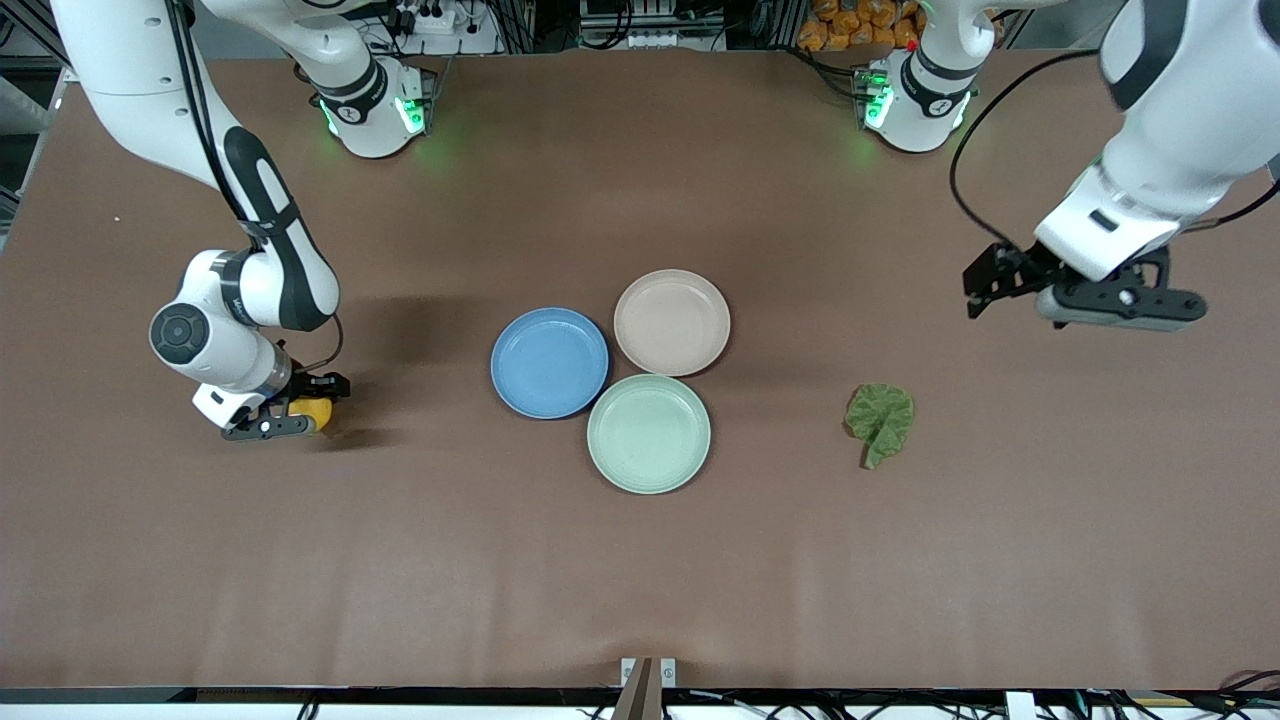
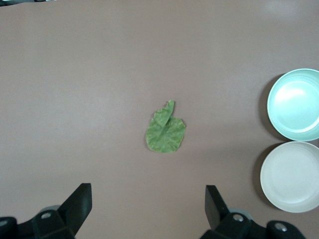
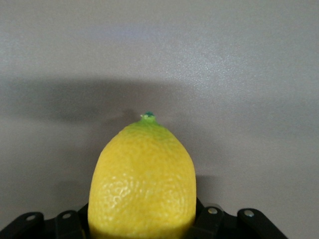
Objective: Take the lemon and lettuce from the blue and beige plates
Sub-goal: 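Raise the open left gripper away from the lettuce leaf, then lower the lemon onto the table and open the right gripper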
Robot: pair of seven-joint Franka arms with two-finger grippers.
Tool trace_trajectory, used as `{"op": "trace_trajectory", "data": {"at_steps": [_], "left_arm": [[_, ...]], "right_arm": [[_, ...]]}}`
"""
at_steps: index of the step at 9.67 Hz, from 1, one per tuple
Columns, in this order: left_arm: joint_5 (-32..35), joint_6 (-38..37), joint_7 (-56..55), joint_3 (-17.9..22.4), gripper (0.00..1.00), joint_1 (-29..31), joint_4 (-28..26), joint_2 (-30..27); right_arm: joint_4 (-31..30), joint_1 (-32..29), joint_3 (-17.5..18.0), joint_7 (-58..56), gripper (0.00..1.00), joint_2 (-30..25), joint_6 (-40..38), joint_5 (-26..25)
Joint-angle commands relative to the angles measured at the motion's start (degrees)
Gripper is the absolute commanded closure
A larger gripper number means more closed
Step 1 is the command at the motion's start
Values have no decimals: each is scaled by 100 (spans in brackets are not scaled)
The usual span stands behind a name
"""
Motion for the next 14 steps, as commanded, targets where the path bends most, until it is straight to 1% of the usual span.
{"op": "trace_trajectory", "data": {"at_steps": [1,2,3,5,7,8,9,10,11,14], "left_arm": [[-63,-936,-55,147,0,-18,682,23],[-55,-1314,-55,156,0,-10,929,15],[-54,-1501,-55,174,0,-10,1088,15],[-54,-1564,6,297,0,-18,1142,6],[-46,-1634,7,245,0,-10,1142,14],[-46,-1721,15,227,0,-10,1142,6],[-46,-1740,15,227,0,-10,1142,6],[-46,-1740,15,244,0,-1,1142,6],[-54,-1740,7,227,0,-10,1142,6],[-55,-1783,7,209,0,-10,1212,-3]], "right_arm": [[-32,-36,54,204,35,79,247,31],[-23,-19,54,239,10,88,247,74],[-15,-36,54,248,0,80,204,92],[55,-36,54,266,0,45,133,101],[187,-36,54,266,0,9,-164,110],[431,-54,45,266,0,-8,-592,127],[677,-62,36,266,0,-52,-1023,362],[828,-71,-33,266,0,-139,-1340,617],[916,-106,-43,266,0,-271,-1526,619],[926,-290,10,213,0,-824,-1669,506]]}}
